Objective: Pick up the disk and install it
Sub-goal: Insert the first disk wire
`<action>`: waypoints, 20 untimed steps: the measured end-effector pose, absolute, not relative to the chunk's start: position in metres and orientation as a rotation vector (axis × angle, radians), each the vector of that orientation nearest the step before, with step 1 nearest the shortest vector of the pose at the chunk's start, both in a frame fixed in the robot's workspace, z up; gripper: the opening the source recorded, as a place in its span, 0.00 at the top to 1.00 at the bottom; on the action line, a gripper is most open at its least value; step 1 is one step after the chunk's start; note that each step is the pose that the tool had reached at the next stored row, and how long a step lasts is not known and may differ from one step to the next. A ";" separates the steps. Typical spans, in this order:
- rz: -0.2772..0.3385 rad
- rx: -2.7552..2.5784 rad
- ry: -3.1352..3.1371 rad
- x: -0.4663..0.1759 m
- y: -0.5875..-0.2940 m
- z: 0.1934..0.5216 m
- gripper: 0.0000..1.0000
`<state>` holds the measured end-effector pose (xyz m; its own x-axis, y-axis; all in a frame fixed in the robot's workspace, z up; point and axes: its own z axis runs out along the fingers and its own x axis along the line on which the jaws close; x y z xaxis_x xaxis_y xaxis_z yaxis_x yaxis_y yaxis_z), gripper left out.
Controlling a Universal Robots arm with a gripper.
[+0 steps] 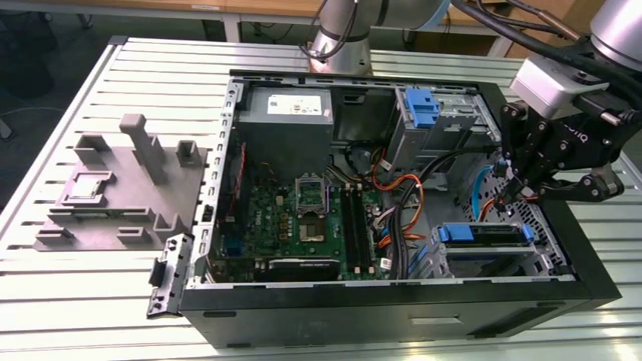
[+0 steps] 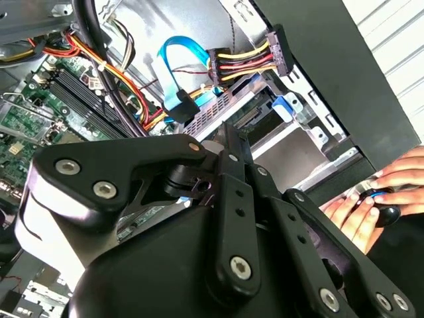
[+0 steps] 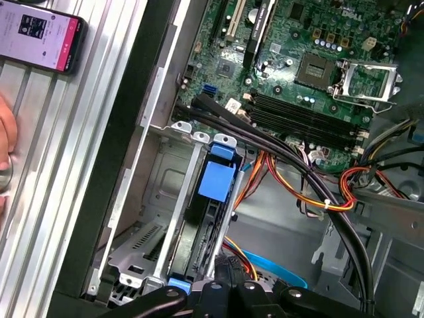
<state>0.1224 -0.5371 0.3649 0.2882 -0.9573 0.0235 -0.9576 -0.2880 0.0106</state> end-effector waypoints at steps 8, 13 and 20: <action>0.022 2.613 -1.704 0.122 -0.537 0.365 0.90; 0.024 2.625 -1.682 0.123 -0.532 0.364 0.90; 0.028 2.631 -1.665 0.124 -0.527 0.364 0.90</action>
<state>0.1241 -0.5266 0.3639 0.4280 -0.9033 0.0302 -0.9038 -0.4277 0.0137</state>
